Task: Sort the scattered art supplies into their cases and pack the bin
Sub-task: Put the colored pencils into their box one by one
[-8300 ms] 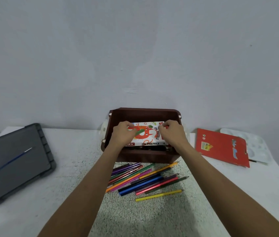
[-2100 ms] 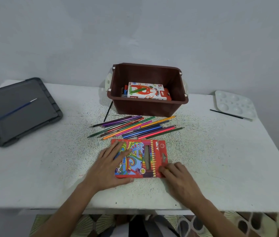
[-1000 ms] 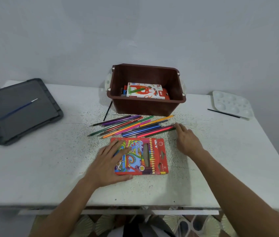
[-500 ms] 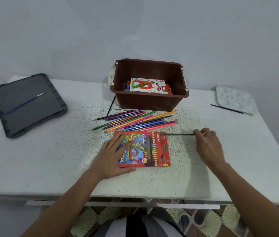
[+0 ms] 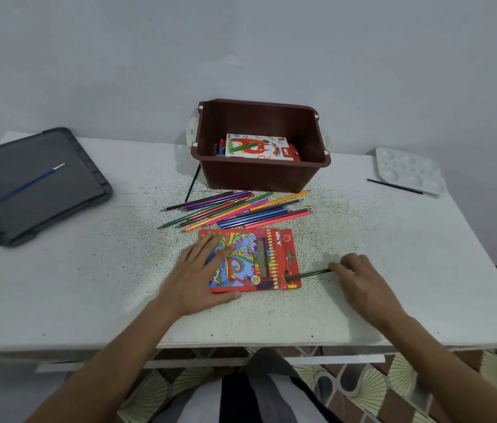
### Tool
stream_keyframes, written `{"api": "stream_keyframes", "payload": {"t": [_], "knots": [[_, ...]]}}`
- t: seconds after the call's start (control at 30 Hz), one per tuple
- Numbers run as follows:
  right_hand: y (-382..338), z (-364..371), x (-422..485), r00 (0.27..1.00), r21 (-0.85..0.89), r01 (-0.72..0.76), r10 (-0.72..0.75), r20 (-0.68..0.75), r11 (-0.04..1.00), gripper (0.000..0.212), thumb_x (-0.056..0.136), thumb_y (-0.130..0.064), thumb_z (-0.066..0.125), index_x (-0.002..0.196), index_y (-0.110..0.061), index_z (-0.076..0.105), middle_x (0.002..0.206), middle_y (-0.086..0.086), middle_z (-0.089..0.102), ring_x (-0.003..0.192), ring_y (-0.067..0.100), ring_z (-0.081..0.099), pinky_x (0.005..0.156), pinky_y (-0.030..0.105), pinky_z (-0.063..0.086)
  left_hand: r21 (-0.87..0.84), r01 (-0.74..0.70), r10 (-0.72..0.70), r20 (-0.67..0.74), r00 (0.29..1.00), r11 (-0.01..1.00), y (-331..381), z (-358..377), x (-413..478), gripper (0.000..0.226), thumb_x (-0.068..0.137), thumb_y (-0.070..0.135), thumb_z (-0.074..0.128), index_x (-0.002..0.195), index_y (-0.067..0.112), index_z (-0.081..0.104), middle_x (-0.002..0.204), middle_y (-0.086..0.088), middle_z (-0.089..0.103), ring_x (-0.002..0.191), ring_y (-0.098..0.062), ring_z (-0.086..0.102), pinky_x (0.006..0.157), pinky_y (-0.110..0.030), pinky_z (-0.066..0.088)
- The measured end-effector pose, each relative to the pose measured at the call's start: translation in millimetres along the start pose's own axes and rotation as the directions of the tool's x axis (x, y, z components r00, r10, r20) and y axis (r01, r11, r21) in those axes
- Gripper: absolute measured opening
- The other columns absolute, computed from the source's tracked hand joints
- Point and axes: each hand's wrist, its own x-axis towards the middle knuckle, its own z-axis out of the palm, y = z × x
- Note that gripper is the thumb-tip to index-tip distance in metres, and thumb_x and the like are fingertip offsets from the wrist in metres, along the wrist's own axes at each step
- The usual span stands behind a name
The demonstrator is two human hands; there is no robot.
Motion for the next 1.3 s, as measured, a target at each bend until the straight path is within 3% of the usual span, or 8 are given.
{"api": "stream_keyframes", "payload": {"t": [0.17,0.27,0.4,0.53,0.7,0.9,1.0,1.3], "knots": [[-41.7,14.5,1.4,0.995,0.149,0.092,-0.095,0.013,0.985,0.034,0.074,0.003,0.079,0.106,0.002,0.066,0.093,0.011,0.061,0.080,0.021,0.055,0.069,0.020,0.041,-0.009,0.001,-0.001,-0.010,1.000,1.000,0.8,2.0,0.4,0.097,0.077,0.090,0.036,0.155,0.038,0.014,0.164,0.008,-0.002,0.150,-0.011,-0.013,0.118,-0.040,0.001],[-52.7,22.2,5.6,0.994,0.222,0.105,-0.110,0.011,0.969,0.026,0.083,-0.004,0.073,0.108,-0.003,0.066,0.095,0.008,0.058,0.080,0.021,0.054,0.065,0.024,0.045,-0.002,0.004,-0.004,-0.001,1.000,1.000,0.8,3.1,0.2,0.097,0.077,0.090,0.036,0.155,0.038,0.013,0.165,0.008,-0.003,0.150,-0.011,-0.014,0.119,-0.040,0.002],[-54.1,24.9,11.8,0.997,0.324,0.077,-0.081,0.000,0.943,0.030,0.096,-0.024,0.048,0.115,-0.007,0.065,0.095,0.006,0.057,0.078,0.019,0.054,0.061,0.027,0.048,-0.019,0.006,-0.006,0.000,1.000,1.000,0.1,3.7,0.4,0.096,0.077,0.090,0.038,0.155,0.039,0.013,0.165,0.008,-0.002,0.150,-0.011,-0.013,0.119,-0.041,0.003],[-43.5,21.1,19.8,1.000,0.422,-0.017,0.014,0.010,0.906,0.031,0.097,-0.023,0.043,0.109,-0.006,0.066,0.092,0.002,0.056,0.071,0.014,0.054,0.057,0.026,0.046,-0.020,0.006,-0.006,-0.007,1.000,1.000,-0.1,4.4,-0.6,0.096,0.077,0.090,0.038,0.155,0.040,0.012,0.165,0.009,-0.002,0.151,-0.012,-0.011,0.120,-0.041,0.004],[-17.8,20.3,46.4,0.992,0.348,-0.121,0.125,0.011,0.930,0.024,0.091,0.001,0.057,0.114,-0.002,0.065,0.099,0.008,0.060,0.071,0.023,0.061,0.055,0.032,0.049,-0.002,-0.001,0.001,-0.012,1.000,1.000,0.3,4.8,-0.3,0.096,0.078,0.089,0.039,0.155,0.039,0.014,0.165,0.008,-0.001,0.151,-0.013,-0.008,0.121,-0.043,0.010],[3.0,26.3,92.8,0.988,0.158,-0.109,0.090,0.122,0.981,0.048,0.095,-0.006,0.055,0.141,-0.006,0.045,0.131,0.017,0.052,0.096,0.033,0.062,0.065,0.043,0.058,-0.008,0.002,-0.003,-0.015,1.000,1.000,0.8,4.4,-0.9,0.095,0.078,0.088,0.040,0.155,0.037,0.016,0.165,0.007,0.001,0.152,-0.015,-0.005,0.120,-0.046,0.015],[5.4,27.3,106.4,0.978,0.087,-0.100,0.082,0.190,0.991,0.056,0.096,-0.010,0.053,0.149,-0.012,0.035,0.136,0.019,0.045,0.102,0.036,0.060,0.070,0.044,0.058,-0.030,0.008,-0.008,-0.018,1.000,1.000,0.9,3.7,-0.4,0.094,0.078,0.087,0.043,0.154,0.035,0.022,0.165,0.007,0.005,0.152,-0.014,-0.004,0.120,-0.046,0.015],[2.0,17.9,112.2,0.962,-0.008,-0.125,0.123,0.246,0.992,0.030,0.099,-0.024,0.051,0.125,-0.009,0.047,0.118,0.015,0.049,0.094,0.028,0.056,0.061,0.033,0.045,-0.036,0.015,-0.016,-0.022,1.000,0.999,1.6,3.0,-0.8,0.094,0.078,0.087,0.044,0.155,0.037,0.020,0.165,0.007,0.005,0.152,-0.013,-0.004,0.120,-0.046,0.015]]}}
